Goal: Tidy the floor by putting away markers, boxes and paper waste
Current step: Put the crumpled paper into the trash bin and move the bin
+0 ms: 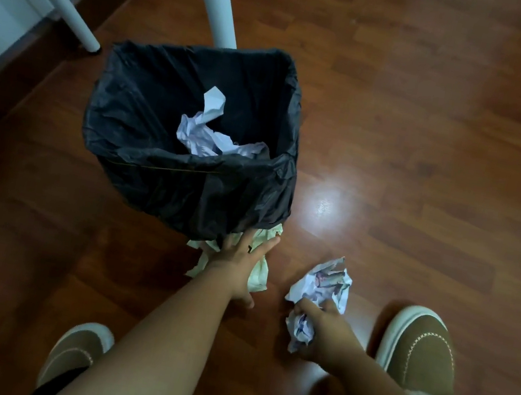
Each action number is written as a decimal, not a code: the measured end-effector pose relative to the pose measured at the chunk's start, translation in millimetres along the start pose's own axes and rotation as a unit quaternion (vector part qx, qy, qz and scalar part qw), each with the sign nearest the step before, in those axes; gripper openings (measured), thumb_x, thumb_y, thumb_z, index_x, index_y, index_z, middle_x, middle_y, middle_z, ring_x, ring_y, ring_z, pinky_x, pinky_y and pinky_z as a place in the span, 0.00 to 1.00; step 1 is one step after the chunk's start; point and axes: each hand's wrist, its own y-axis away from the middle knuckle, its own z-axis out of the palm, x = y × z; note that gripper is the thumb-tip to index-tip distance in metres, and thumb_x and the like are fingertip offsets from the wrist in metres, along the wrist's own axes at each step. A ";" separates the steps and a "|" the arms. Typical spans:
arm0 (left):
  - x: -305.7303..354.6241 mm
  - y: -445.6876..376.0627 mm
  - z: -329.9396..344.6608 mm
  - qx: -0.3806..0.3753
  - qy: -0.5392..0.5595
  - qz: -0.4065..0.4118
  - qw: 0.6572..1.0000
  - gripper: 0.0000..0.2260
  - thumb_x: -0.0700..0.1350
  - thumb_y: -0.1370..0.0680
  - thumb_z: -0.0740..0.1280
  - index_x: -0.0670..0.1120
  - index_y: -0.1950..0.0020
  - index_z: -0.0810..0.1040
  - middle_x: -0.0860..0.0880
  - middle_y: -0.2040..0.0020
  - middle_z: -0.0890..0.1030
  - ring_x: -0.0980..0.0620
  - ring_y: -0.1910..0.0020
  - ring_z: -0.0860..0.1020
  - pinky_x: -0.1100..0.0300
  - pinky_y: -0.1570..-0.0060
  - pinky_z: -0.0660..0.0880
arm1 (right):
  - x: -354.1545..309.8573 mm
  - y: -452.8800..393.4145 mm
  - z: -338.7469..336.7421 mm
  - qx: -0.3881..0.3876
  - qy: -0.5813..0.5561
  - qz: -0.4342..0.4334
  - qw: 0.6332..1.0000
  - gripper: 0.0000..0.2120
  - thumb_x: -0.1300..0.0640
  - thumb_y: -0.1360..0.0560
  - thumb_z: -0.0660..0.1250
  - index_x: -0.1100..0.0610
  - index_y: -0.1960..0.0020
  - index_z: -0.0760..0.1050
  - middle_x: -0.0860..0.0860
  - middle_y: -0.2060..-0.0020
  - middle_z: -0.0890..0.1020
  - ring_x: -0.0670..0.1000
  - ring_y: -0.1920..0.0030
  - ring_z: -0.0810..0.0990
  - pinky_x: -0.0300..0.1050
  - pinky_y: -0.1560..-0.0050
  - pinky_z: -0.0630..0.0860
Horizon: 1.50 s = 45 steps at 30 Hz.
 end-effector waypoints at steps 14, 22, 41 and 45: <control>16.8 -24.3 52.5 0.044 0.119 -0.060 0.990 0.22 0.44 0.29 0.75 0.53 0.40 0.68 0.50 0.34 0.62 0.43 0.37 0.68 0.48 0.42 0.74 | 10.5 -5.0 17.6 0.034 -0.055 -0.017 0.998 0.30 0.46 0.36 0.73 0.43 0.36 0.68 0.50 0.45 0.67 0.54 0.46 0.75 0.41 0.50 0.74; 19.2 4.5 37.0 0.132 0.178 0.032 0.975 0.15 0.39 0.28 0.67 0.52 0.48 0.65 0.52 0.46 0.71 0.47 0.52 0.76 0.51 0.56 0.76 | 15.8 15.2 16.4 0.065 -0.119 0.024 0.990 0.31 0.46 0.38 0.75 0.43 0.37 0.69 0.49 0.45 0.68 0.52 0.48 0.75 0.35 0.52 0.71; 36.5 16.2 26.5 -0.031 -0.034 0.044 0.998 0.21 0.37 0.26 0.67 0.48 0.35 0.67 0.46 0.35 0.66 0.39 0.46 0.76 0.48 0.51 0.75 | 7.0 30.3 -14.7 0.101 -0.163 0.047 0.980 0.34 0.50 0.38 0.76 0.47 0.34 0.69 0.53 0.43 0.70 0.56 0.46 0.77 0.41 0.47 0.73; 26.0 62.7 17.8 0.031 0.018 0.035 0.999 0.21 0.37 0.29 0.68 0.51 0.40 0.67 0.50 0.42 0.67 0.44 0.53 0.77 0.49 0.55 0.77 | -19.3 51.1 -35.8 0.130 -0.173 0.022 0.976 0.32 0.52 0.38 0.77 0.47 0.36 0.70 0.53 0.45 0.69 0.57 0.48 0.77 0.41 0.47 0.73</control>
